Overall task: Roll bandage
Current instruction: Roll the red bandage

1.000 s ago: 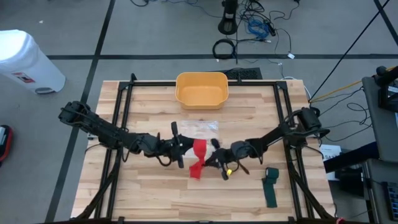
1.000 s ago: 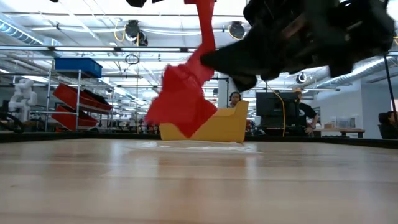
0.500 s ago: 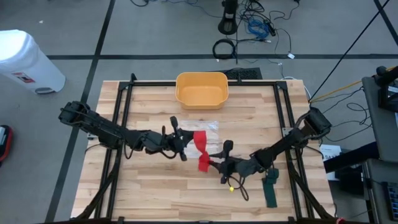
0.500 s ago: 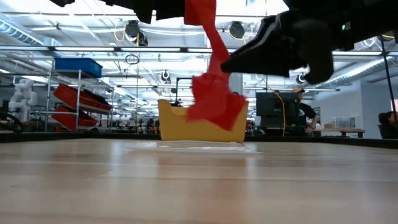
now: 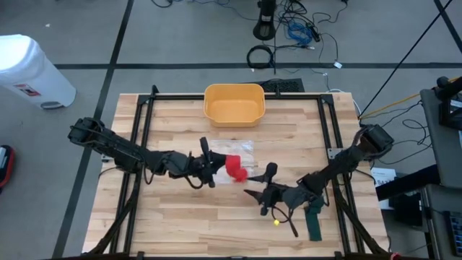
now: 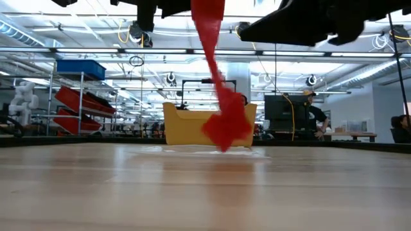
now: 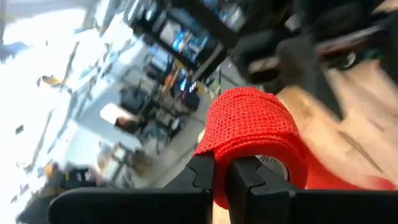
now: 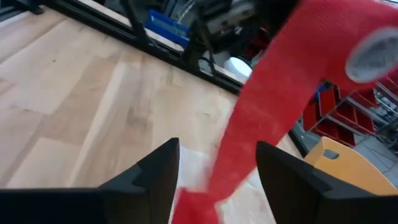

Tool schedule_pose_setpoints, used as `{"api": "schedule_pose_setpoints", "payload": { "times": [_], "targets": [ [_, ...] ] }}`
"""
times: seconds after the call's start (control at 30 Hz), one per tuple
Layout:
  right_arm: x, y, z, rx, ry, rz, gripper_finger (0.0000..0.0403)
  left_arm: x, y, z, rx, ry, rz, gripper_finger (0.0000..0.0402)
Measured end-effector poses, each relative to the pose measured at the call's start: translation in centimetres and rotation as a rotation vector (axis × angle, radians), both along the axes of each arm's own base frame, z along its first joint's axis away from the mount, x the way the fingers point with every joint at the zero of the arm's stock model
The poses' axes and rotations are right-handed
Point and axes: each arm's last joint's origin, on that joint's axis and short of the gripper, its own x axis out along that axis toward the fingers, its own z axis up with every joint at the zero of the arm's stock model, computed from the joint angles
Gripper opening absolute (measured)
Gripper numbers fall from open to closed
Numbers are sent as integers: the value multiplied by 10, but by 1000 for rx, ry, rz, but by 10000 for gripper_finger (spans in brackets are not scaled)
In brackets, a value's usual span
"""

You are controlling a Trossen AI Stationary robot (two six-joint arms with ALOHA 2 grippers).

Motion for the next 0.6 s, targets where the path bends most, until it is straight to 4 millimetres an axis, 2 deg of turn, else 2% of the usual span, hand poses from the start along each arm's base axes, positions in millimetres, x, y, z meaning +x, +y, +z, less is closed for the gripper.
{"api": "schedule_pose_setpoints", "payload": {
  "times": [0.23, 0.6],
  "targets": [
    [11, -19, 1, 76, 3, 35, 181, 1, -3, 6, 20, -22, -51, 13],
    [31, -54, 6, 440, -47, 248, 180, 1, -3, 5, -200, -52, -37, 13]
  ]
}}
